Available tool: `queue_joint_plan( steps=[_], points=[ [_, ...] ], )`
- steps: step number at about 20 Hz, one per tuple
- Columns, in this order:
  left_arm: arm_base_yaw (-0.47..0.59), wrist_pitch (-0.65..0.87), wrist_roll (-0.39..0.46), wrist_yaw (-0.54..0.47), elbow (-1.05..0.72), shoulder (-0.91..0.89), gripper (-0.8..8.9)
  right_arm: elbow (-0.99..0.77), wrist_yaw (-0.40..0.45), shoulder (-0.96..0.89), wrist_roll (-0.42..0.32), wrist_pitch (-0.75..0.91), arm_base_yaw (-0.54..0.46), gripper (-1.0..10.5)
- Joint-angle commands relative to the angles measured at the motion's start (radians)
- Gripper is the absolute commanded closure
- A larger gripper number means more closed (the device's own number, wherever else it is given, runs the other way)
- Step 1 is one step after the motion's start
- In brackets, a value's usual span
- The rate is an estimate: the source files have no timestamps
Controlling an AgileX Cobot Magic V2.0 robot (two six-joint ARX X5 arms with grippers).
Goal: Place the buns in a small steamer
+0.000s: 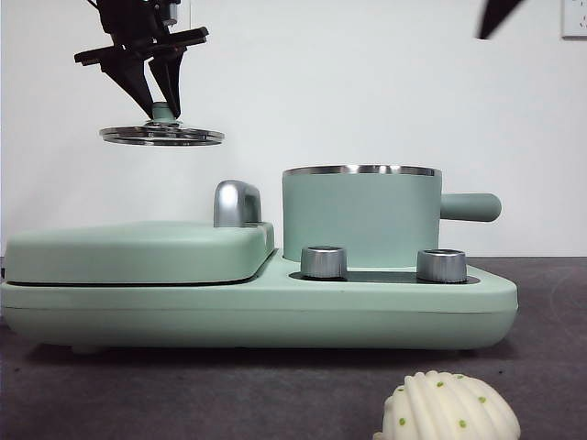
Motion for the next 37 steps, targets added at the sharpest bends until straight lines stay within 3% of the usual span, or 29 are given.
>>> queue_joint_plan(
  steps=[1, 6, 13, 21, 23, 27, 30, 34, 37],
  points=[
    [-0.003, -0.003, -0.013, 0.002, 0.013, 0.011, 7.98, -0.134, 0.004, -0.090, 0.065, -0.006, 0.051, 4.2],
    [-0.008, -0.006, -0.016, 0.002, 0.013, 0.011, 7.98, -0.455, 0.004, -0.299, 0.240, 0.171, 0.182, 4.2],
    [-0.021, -0.005, -0.016, 0.002, 0.013, 0.011, 7.98, -0.773, -0.003, -0.283, 0.335, 0.499, 0.336, 4.2],
    [-0.026, -0.005, -0.015, 0.002, 0.013, 0.011, 7.98, -0.859, -0.003, -0.089, 0.324, 0.692, 0.364, 4.2],
    [-0.026, -0.005, -0.015, 0.002, 0.013, 0.011, 7.98, -0.859, -0.004, -0.035, 0.317, 0.717, 0.364, 4.7],
    [-0.026, -0.005, -0.015, 0.002, 0.013, 0.011, 7.98, -0.859, -0.003, 0.038, 0.299, 0.720, 0.364, 5.8],
    [-0.026, -0.005, -0.015, 0.002, 0.013, 0.011, 7.98, -0.859, 0.001, 0.045, 0.291, 0.734, 0.364, 7.3],
    [-0.026, -0.005, -0.015, 0.002, 0.013, 0.011, 7.98, -0.843, -0.006, 0.045, 0.300, 0.726, 0.364, 7.5],
    [-0.026, -0.005, -0.015, 0.002, 0.013, 0.011, 7.98, -0.759, -0.011, 0.045, 0.300, 0.617, 0.362, 7.5]
  ],
)
